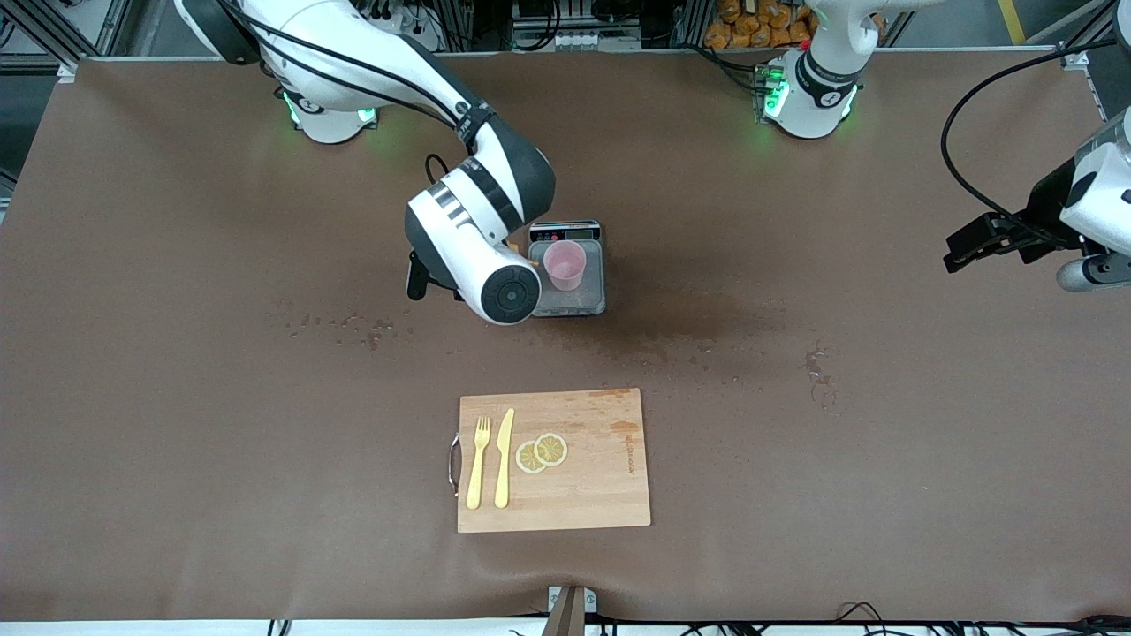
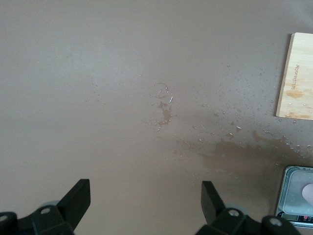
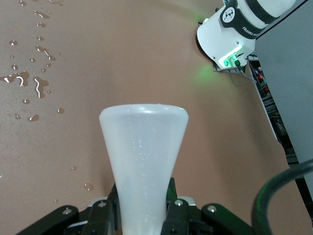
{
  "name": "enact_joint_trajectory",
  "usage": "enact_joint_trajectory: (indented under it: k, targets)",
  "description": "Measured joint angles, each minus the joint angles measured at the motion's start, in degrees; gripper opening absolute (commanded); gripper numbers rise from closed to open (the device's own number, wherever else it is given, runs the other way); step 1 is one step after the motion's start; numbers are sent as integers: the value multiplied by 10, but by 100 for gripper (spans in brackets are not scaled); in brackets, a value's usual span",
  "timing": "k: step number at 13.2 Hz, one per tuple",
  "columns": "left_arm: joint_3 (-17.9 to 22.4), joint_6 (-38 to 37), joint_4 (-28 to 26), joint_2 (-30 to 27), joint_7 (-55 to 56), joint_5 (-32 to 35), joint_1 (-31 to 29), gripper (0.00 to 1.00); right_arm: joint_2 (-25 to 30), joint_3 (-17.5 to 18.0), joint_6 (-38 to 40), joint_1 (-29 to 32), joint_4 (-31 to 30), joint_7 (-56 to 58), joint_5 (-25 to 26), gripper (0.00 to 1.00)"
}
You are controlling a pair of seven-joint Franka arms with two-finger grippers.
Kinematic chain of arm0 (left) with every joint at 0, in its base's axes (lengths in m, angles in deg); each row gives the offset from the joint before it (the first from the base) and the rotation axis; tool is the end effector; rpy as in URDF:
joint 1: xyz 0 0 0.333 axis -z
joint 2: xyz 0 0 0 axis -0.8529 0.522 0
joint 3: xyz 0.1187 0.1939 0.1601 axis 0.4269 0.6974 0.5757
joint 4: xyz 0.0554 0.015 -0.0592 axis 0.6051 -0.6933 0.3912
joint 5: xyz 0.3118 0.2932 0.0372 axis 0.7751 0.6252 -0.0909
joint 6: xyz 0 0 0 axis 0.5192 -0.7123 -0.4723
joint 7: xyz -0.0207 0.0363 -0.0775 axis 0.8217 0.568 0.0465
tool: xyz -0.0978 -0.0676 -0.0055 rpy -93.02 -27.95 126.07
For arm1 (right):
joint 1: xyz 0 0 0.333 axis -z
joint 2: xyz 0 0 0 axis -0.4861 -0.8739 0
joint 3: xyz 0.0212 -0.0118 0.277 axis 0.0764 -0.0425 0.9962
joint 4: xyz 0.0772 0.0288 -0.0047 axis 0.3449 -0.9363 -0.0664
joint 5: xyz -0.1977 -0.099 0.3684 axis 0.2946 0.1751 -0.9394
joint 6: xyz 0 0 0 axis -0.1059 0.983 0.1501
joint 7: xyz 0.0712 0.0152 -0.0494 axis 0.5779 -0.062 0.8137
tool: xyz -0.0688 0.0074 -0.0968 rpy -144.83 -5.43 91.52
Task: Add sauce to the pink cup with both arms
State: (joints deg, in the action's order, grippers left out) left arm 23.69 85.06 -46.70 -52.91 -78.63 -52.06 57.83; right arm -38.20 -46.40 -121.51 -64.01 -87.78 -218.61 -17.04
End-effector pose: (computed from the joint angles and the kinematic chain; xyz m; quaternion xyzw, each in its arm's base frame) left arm 0.6056 -0.0449 0.5508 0.9981 0.0609 0.0076 0.0079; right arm 0.5296 0.4102 0.2800 0.6281 -0.7010 -0.0618 0.3321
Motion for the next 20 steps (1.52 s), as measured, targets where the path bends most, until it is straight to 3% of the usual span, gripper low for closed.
enact_joint_trajectory:
  k: [4, 20]
  targets:
    - [0, 1, -1, 0, 0, 0, 0, 100, 14, -1, 3, 35, 6, 53, -45, 0]
    - [0, 1, -2, 0, 0, 0, 0, 100, 90, -1, 52, 199, -17, 317, -114, 0]
